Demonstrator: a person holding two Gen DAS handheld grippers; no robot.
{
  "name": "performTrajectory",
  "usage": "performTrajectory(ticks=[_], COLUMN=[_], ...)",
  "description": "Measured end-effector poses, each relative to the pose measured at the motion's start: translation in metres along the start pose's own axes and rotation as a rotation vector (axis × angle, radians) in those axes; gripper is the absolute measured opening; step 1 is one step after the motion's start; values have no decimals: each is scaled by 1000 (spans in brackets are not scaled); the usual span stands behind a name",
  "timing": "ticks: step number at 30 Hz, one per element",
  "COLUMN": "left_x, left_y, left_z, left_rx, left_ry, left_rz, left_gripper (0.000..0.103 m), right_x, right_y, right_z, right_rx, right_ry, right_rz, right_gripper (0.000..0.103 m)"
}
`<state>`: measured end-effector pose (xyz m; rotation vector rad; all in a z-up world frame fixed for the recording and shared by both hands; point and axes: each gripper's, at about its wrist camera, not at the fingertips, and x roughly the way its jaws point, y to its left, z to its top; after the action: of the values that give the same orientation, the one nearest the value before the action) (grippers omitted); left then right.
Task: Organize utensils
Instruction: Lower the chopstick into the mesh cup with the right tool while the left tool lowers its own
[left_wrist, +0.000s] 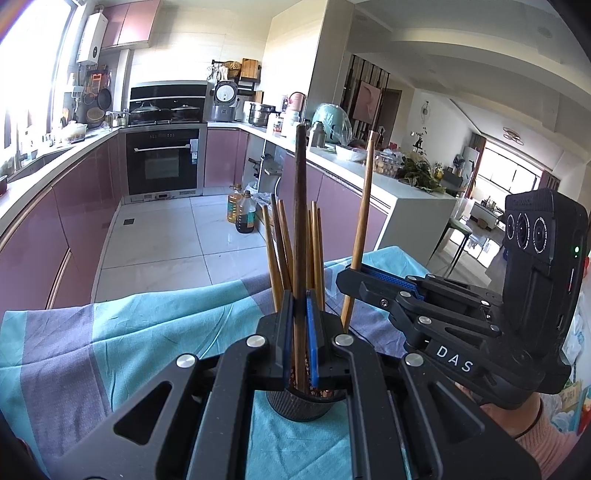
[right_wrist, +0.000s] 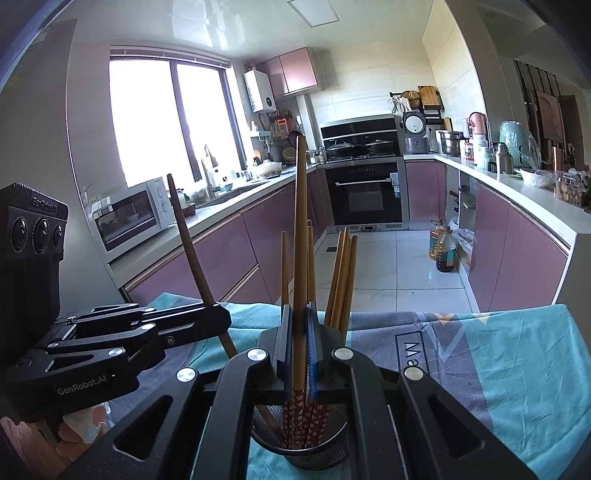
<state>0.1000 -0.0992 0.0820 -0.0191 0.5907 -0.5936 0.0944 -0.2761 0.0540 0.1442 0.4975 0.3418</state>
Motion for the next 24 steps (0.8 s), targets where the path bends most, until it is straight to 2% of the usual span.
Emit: performTrajectory(ticks=[24], left_x=[26], left_y=[-1], left_z=[1], left_rx=[4], left_ry=[55], left_rz=[-10], left_gripper=[7], right_x=[15], right_y=[2], right_z=[-15], right_rx=[-5], right_ry=[54], right_rz=[4], right_gripper=[6])
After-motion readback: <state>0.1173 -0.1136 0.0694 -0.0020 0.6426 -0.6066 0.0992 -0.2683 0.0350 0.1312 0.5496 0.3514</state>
